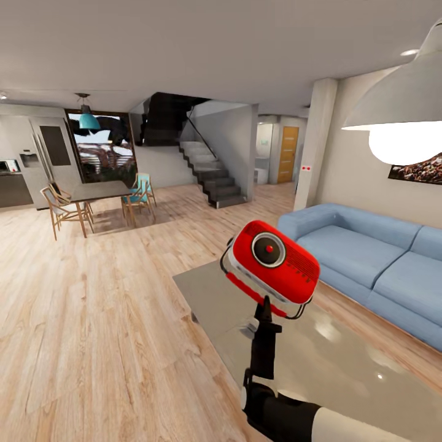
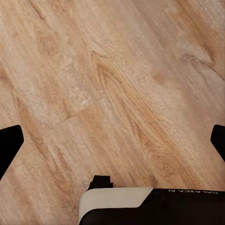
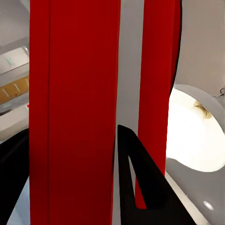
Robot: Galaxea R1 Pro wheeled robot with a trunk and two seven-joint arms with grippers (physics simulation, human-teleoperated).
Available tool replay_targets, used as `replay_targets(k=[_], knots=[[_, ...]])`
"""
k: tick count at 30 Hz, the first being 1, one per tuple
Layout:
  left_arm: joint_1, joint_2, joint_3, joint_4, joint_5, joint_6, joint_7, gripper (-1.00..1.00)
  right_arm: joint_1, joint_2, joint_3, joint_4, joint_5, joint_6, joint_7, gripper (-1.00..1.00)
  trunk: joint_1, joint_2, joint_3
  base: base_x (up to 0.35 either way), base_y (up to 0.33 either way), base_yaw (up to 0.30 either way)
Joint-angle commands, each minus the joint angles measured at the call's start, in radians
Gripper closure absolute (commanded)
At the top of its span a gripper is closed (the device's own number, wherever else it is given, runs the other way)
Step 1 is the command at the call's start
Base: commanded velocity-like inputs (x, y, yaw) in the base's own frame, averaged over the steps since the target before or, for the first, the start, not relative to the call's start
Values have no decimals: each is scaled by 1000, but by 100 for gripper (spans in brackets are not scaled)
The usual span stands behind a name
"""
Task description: Turn on the radio receiver that's on the table in the living room.
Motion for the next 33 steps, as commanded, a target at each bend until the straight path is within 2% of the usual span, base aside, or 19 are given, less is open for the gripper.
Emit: replay_targets(k=[1,9,16,17,19,20,22,24,30,33], knots=[[0,0,0,0,0,0,0,-100,1,0,3,0,2,1,-1,100,0,0,0,0,0,0],[0,0,-1,0,0,0,0,-100,4,0,7,3,4,25,-8,100,0,0,0,0,0,0],[0,1,-2,0,0,-5,0,-100,5,1,16,7,8,73,-69,100,0,0,0,0,0,0],[0,1,-2,0,-1,-10,0,-100,5,1,35,7,10,91,-69,100,0,0,0,0,0,0],[0,1,-2,0,-1,-19,0,-100,4,2,89,7,12,121,-69,100,0,0,0,0,0,0],[0,1,-2,0,-1,-23,0,-100,5,2,130,7,14,141,-69,100,0,0,0,0,0,0],[0,1,-2,0,-1,-26,1,-100,6,2,178,7,15,174,-69,100,0,0,0,0,0,0],[0,1,-2,0,-1,-27,1,-100,6,5,204,7,16,207,-69,100,0,0,0,0,0,0],[0,2,-2,0,-2,-29,1,-100,7,13,233,7,21,320,-69,100,0,0,0,0,0,0],[0,2,-2,0,-2,-29,1,-100,7,14,237,11,105,341,-69,100,0,0,0,0,0,0]])
